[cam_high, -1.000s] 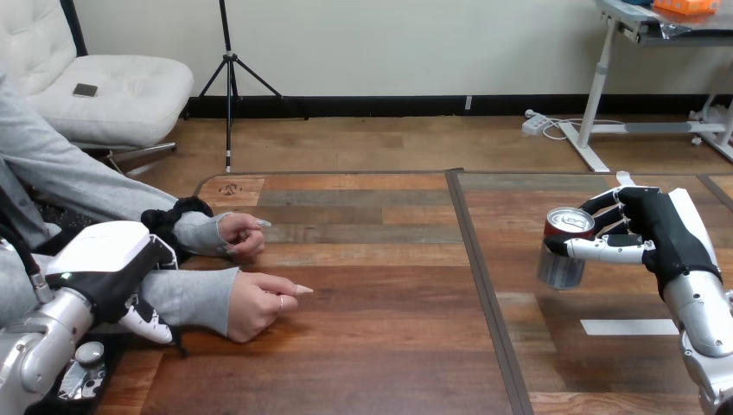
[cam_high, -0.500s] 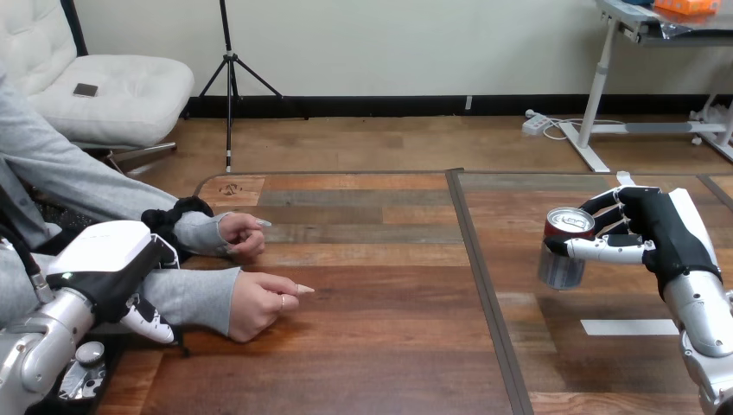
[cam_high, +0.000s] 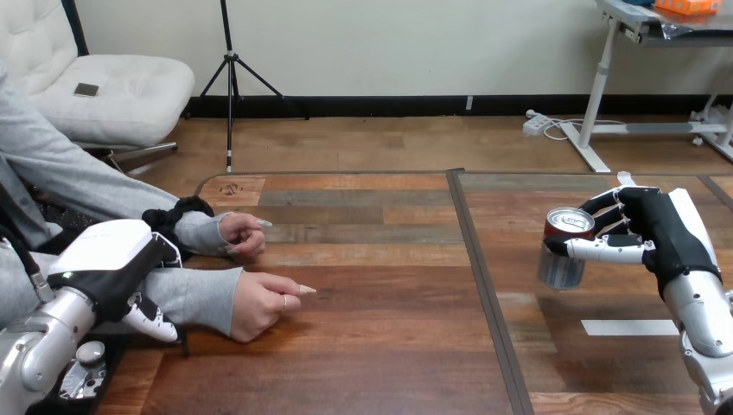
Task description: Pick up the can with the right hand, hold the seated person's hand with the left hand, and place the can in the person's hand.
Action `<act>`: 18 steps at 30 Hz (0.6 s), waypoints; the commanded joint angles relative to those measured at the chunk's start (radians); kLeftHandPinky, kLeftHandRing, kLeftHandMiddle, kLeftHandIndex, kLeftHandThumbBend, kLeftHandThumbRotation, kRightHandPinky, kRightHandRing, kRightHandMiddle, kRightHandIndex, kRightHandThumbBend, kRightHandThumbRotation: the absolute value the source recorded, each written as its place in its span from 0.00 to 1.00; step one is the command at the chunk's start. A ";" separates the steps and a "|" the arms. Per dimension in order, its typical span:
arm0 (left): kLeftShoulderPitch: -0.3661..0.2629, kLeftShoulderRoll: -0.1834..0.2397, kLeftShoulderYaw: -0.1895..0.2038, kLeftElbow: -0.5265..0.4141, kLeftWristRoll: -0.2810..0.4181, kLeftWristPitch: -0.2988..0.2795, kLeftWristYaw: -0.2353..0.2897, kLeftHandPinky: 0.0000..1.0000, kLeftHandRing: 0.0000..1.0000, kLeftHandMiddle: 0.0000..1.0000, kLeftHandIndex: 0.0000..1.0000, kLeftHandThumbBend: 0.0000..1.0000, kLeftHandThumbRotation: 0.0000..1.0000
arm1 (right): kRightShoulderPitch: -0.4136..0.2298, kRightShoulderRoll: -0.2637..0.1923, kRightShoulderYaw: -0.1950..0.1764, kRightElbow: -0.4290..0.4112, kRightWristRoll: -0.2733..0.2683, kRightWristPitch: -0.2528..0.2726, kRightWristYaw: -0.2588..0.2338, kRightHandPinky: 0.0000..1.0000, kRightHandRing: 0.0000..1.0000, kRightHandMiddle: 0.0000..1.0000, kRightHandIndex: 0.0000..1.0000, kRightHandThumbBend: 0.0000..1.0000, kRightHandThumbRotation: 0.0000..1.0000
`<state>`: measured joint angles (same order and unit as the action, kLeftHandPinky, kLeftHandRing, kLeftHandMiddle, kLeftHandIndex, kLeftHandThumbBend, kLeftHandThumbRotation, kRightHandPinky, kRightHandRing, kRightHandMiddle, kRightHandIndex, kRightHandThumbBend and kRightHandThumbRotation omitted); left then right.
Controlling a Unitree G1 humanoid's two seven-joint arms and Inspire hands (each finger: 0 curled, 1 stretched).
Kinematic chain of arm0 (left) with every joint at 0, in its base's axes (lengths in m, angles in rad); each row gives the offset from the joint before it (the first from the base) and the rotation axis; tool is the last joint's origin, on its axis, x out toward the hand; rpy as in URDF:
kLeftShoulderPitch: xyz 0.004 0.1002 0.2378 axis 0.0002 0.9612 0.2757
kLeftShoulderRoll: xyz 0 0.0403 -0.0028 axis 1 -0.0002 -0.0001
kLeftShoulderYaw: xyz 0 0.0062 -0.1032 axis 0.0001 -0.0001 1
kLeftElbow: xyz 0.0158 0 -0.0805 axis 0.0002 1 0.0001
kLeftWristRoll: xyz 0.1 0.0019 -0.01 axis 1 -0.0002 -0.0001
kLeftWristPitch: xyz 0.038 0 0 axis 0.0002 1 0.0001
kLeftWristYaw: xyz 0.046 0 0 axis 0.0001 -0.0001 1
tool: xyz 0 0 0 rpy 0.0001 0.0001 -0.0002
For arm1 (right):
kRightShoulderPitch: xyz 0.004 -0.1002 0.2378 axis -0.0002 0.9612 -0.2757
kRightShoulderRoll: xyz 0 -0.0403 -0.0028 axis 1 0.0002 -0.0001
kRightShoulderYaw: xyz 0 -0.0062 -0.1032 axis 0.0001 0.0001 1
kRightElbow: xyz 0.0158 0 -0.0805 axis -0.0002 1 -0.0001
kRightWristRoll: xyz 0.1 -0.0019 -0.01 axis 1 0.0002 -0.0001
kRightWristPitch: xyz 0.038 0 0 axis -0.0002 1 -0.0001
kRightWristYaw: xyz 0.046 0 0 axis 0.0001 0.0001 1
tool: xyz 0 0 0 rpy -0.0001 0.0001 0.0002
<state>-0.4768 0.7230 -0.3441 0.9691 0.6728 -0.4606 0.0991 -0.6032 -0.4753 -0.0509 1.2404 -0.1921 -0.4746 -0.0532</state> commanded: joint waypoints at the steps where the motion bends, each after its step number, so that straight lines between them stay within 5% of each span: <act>1: -0.032 -0.027 -0.002 -0.029 -0.020 -0.030 -0.008 0.27 0.33 0.40 0.39 0.88 0.00 | -0.064 -0.013 -0.019 -0.054 0.023 -0.030 -0.015 0.32 0.37 0.42 0.45 0.79 0.00; 18: -0.030 -0.027 0.008 -0.056 -0.033 -0.022 -0.037 0.27 0.33 0.40 0.41 0.87 0.00 | -0.065 -0.016 -0.010 -0.052 0.010 -0.037 -0.022 0.31 0.36 0.41 0.45 0.79 0.00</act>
<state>-0.4769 0.7231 -0.3430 0.9606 0.6689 -0.4607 0.0739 -0.6032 -0.4753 -0.0506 1.2404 -0.1942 -0.4747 -0.0535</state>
